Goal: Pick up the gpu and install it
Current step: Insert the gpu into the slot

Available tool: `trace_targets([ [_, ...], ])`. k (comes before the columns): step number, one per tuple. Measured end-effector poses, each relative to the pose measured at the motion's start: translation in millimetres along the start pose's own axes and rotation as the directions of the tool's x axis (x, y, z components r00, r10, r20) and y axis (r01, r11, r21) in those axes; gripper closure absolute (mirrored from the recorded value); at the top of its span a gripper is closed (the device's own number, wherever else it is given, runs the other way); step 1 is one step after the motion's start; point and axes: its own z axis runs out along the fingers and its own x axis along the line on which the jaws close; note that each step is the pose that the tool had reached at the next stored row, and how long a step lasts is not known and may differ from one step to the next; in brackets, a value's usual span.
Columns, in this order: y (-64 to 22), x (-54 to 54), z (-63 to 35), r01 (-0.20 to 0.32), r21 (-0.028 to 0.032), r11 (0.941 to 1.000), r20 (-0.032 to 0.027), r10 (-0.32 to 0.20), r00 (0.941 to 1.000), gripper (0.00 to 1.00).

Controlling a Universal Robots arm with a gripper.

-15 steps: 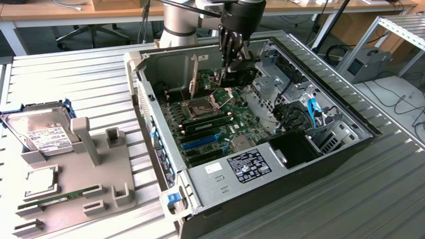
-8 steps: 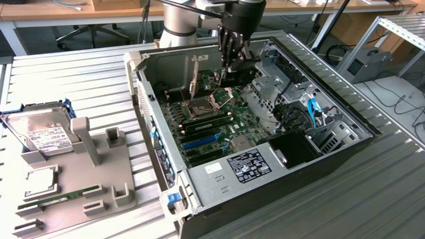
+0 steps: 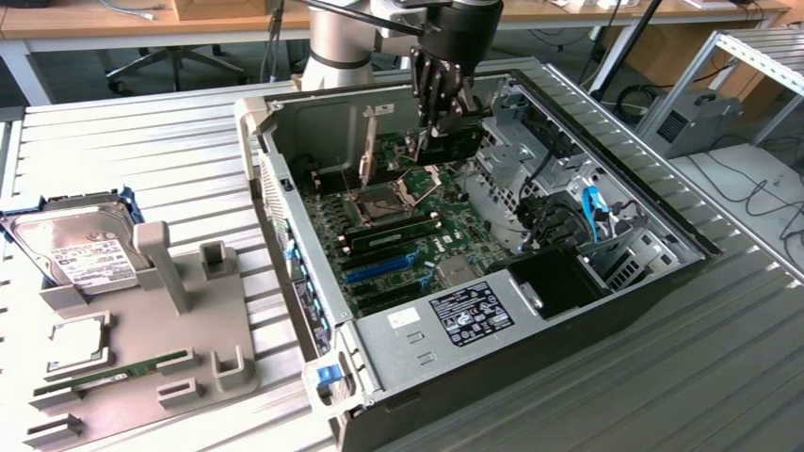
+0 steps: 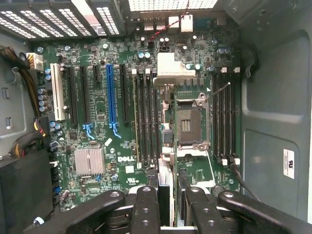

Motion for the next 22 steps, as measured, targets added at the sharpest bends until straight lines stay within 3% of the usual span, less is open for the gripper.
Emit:
trace_targets([
  [9, 0.0, 0.0, 0.0, 0.039, -0.0007, 0.9992, 0.0005, -0.039, 0.9992, 0.74],
  [22, -0.1, 3.8, 0.0, 0.04, -0.0007, 0.9992, 0.0005, -0.04, 0.9992, 0.74],
])
